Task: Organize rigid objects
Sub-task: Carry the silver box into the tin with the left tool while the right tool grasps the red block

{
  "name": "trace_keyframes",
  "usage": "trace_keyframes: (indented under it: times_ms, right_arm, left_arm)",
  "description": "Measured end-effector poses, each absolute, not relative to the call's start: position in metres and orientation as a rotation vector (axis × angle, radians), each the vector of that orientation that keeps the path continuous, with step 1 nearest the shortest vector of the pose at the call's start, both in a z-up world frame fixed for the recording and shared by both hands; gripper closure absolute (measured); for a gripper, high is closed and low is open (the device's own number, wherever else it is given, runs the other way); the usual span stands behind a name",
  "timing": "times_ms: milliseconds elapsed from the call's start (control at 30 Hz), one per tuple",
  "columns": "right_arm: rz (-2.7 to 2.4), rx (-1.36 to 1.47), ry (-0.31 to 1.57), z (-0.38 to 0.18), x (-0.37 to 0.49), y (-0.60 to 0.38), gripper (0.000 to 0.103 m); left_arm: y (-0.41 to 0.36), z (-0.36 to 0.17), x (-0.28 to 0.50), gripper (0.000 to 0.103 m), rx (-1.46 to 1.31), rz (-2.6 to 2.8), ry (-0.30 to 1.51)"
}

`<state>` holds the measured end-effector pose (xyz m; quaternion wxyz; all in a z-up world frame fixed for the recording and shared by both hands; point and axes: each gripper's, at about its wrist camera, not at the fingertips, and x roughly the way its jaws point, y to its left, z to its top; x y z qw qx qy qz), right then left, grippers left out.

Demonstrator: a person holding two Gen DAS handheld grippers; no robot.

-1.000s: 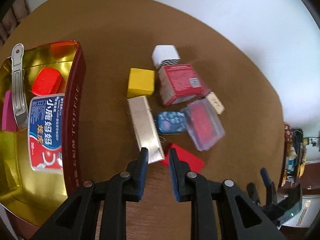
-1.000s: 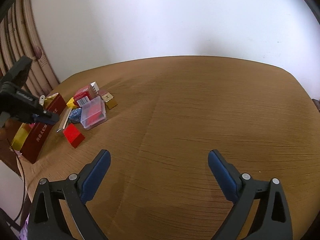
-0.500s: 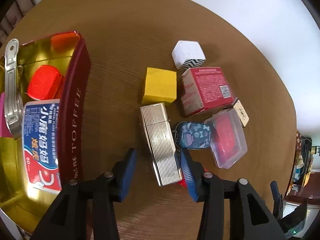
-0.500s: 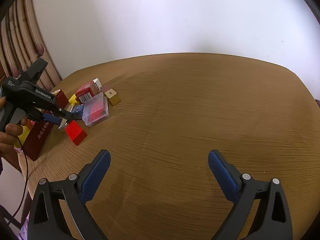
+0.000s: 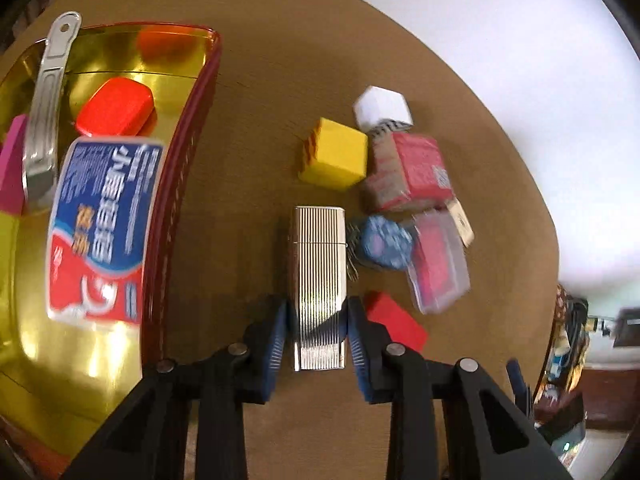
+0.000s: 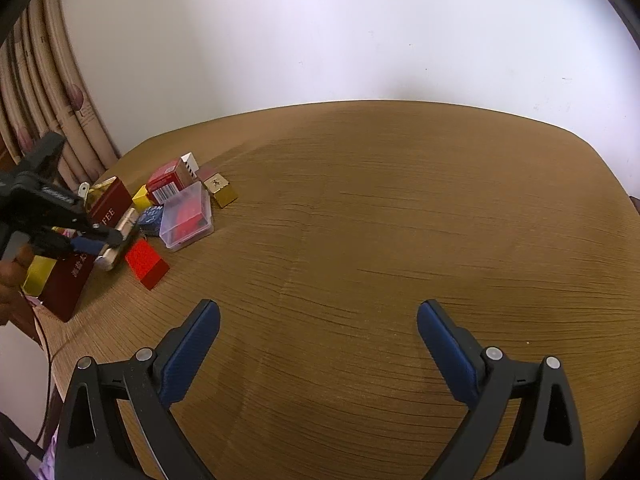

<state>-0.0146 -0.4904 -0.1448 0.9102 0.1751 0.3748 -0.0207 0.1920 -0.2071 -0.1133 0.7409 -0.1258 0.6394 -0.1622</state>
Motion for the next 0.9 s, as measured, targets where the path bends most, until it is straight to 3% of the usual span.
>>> trace_keyframes:
  times_ms: [433, 667, 733, 800, 900]
  right_arm:
    - [0.473, 0.112, 0.760, -0.100, 0.058, -0.383, 0.006]
    - [0.596, -0.013, 0.886, -0.108, 0.104, -0.353, 0.010]
    - [0.598, -0.037, 0.914, -0.113, 0.110, -0.350, 0.016]
    - [0.618, -0.035, 0.959, -0.120, 0.120, -0.346, 0.038]
    - [0.606, -0.075, 1.000, -0.128, 0.129, -0.339, 0.040]
  left_arm:
    - [-0.172, -0.065, 0.112, 0.073, -0.279, -0.444, 1.317]
    - [-0.142, -0.047, 0.086, 0.073, -0.274, -0.415, 1.243]
    - [-0.129, -0.044, 0.082, 0.073, -0.283, -0.408, 1.233]
    - [-0.118, -0.040, 0.081, 0.073, -0.289, -0.392, 1.222]
    - [-0.097, -0.033, 0.079, 0.073, -0.287, -0.358, 1.195]
